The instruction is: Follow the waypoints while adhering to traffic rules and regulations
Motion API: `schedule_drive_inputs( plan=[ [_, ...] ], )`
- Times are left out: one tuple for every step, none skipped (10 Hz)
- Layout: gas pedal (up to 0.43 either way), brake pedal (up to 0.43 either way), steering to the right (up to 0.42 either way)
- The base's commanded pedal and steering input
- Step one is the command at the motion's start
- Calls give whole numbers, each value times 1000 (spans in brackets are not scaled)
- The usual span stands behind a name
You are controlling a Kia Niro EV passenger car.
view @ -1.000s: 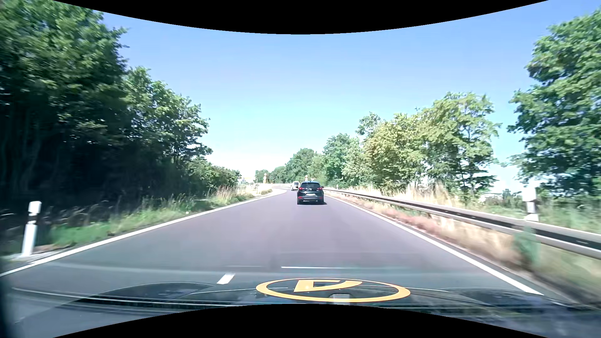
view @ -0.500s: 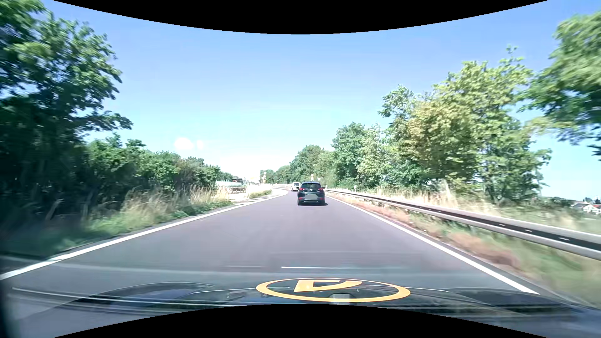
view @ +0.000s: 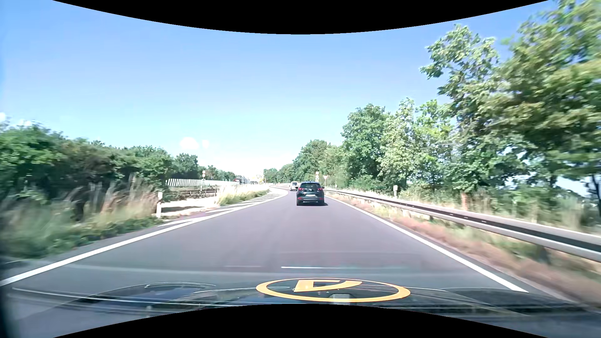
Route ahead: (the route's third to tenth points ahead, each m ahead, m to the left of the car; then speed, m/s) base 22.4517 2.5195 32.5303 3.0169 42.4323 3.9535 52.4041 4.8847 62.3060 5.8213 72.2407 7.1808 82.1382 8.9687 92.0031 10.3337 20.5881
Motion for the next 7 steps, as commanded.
schedule_drive_inputs(
  plan=[
    [220, 0, -11],
    [209, 0, -11],
    [209, 0, -11],
    [189, 0, -11],
    [177, 0, -11],
    [169, 0, -12],
    [150, 0, -12]
  ],
)
